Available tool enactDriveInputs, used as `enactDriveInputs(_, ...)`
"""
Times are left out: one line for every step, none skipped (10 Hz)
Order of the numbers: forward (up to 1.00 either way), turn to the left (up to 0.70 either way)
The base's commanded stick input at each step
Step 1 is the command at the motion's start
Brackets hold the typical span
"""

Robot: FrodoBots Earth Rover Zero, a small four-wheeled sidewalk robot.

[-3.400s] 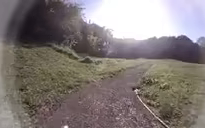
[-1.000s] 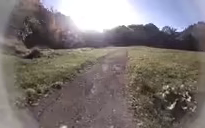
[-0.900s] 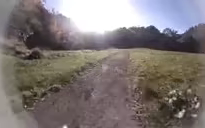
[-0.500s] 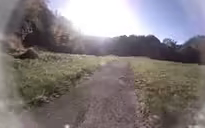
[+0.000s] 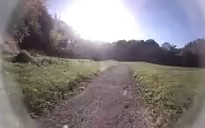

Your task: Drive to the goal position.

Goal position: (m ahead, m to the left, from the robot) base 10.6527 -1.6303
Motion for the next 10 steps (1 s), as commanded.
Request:
enactDriveInputs(1.0, 0.01)
enactDriveInputs(1.0, 0.01)
enactDriveInputs(1.0, 0.01)
enactDriveInputs(1.0, 0.01)
enactDriveInputs(1.0, 0.01)
enactDriveInputs(1.0, 0.01)
enactDriveInputs(1.0, 0.01)
enactDriveInputs(1.0, 0.01)
enactDriveInputs(1.0, 0.01)
enactDriveInputs(1.0, 0.01)
